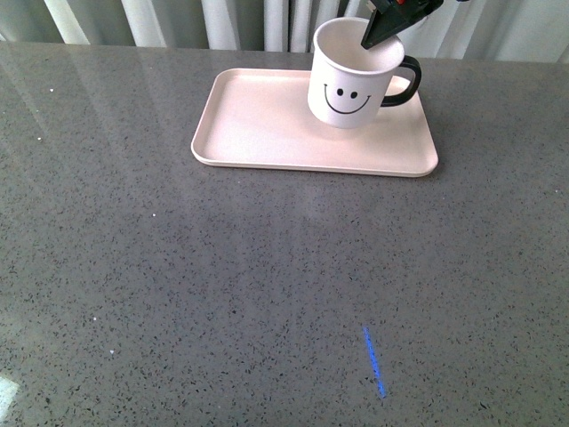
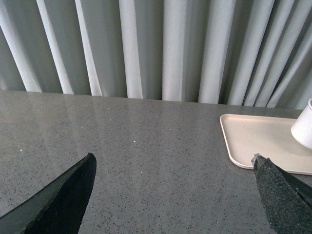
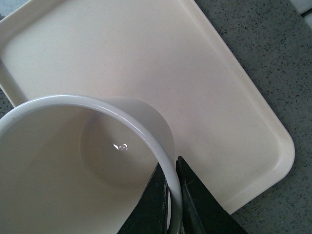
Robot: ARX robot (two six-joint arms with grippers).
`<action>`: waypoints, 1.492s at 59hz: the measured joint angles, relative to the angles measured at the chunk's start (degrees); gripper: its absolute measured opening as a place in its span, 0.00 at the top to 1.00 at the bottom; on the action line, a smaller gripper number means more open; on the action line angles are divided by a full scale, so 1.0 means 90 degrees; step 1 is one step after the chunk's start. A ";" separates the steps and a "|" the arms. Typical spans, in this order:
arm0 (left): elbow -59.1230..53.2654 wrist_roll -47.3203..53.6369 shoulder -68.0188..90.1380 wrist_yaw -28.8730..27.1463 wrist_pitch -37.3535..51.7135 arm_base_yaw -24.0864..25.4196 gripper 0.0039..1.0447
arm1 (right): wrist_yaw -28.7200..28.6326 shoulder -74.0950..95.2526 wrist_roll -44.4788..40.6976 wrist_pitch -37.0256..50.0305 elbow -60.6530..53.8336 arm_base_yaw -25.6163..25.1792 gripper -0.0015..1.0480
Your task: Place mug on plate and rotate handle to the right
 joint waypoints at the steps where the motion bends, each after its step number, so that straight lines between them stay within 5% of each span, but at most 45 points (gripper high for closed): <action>1: 0.0000 0.0000 0.0000 0.0000 0.0000 0.0000 0.09 | -0.0005 0.0000 -0.0005 0.0002 0.0000 0.0005 0.98; 75: 0.0000 0.0000 0.0000 0.0000 0.0000 0.0000 0.09 | 0.0151 0.0631 -0.0466 -0.0282 0.0408 0.0223 0.98; 88: 0.0000 0.0000 0.0000 0.0000 0.0000 0.0000 0.09 | 0.0177 0.0663 -0.0508 -0.0335 0.0427 0.0223 0.67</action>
